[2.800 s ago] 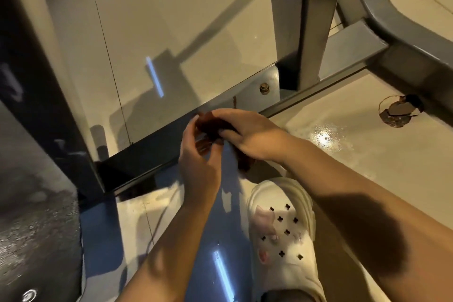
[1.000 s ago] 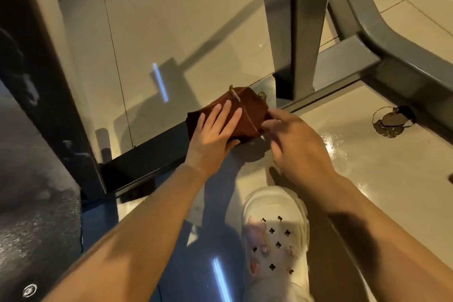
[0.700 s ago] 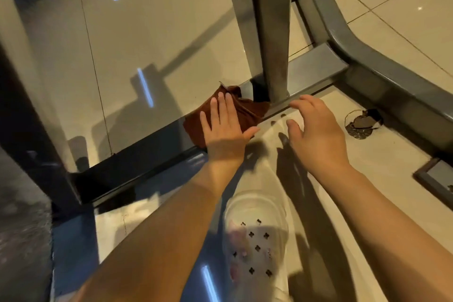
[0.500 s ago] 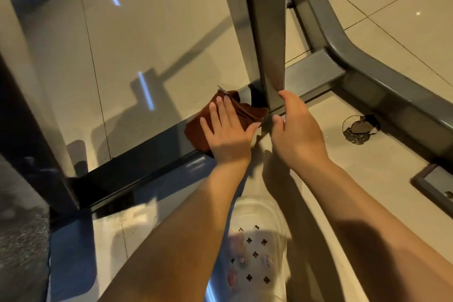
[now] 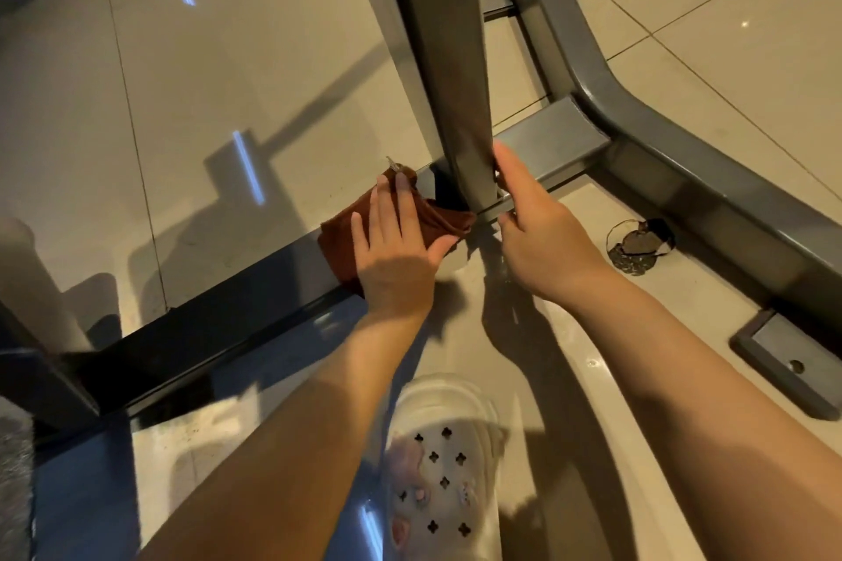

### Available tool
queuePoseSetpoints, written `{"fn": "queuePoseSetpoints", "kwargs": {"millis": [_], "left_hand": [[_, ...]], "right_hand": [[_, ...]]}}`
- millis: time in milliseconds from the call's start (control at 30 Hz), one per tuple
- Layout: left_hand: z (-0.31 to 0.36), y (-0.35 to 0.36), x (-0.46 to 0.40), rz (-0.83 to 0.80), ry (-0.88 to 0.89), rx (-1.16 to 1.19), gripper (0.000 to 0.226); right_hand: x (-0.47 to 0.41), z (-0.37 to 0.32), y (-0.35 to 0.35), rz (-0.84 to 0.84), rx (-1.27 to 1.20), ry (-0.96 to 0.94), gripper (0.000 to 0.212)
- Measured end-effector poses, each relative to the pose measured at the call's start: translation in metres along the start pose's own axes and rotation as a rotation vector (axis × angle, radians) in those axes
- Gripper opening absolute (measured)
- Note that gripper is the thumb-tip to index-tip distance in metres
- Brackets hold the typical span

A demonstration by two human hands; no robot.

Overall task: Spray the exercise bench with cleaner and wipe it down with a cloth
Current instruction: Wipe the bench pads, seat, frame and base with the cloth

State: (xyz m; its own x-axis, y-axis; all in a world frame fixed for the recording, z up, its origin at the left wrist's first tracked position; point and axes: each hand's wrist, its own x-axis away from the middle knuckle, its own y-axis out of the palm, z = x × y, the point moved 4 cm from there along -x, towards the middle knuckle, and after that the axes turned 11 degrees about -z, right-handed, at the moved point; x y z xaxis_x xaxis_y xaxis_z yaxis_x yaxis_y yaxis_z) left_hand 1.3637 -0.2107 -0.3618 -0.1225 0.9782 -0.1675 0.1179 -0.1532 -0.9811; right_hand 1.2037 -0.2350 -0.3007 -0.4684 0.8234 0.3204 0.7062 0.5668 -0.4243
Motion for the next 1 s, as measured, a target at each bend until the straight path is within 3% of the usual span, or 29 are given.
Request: {"fn": "queuePoseSetpoints", "kwargs": {"millis": [100,267,467,600,733,867,1000], "left_hand": [[0.02,-0.001,-0.006,-0.007,-0.078,0.102,0.082],[-0.004,-0.001,-0.004,-0.042,0.035,0.062,0.097],[-0.084,-0.003,0.025,-0.313,0.204,0.033,0.086],[-0.154,-0.007,0.057,-0.469,0.145,0.024,0.084],[-0.21,-0.015,0.096,-0.497,-0.07,0.049,0.083],[-0.204,-0.013,0.103,-0.552,-0.253,0.043,0.088],[-0.16,-0.012,0.072,-0.545,-0.107,0.018,0.086]], "right_hand": [[-0.002,0.0,-0.004,0.011,-0.014,-0.006,0.064],[0.002,0.001,0.004,0.023,-0.022,-0.006,0.07],[0.02,-0.004,0.031,0.113,0.043,0.074,0.071],[0.039,-0.005,0.068,0.063,0.045,0.073,0.066],[0.039,-0.018,0.11,-0.142,0.377,0.0,0.076],[0.015,-0.051,0.14,-0.239,0.715,-0.168,0.079],[-0.019,-0.058,0.156,-0.278,0.747,-0.099,0.062]]}}
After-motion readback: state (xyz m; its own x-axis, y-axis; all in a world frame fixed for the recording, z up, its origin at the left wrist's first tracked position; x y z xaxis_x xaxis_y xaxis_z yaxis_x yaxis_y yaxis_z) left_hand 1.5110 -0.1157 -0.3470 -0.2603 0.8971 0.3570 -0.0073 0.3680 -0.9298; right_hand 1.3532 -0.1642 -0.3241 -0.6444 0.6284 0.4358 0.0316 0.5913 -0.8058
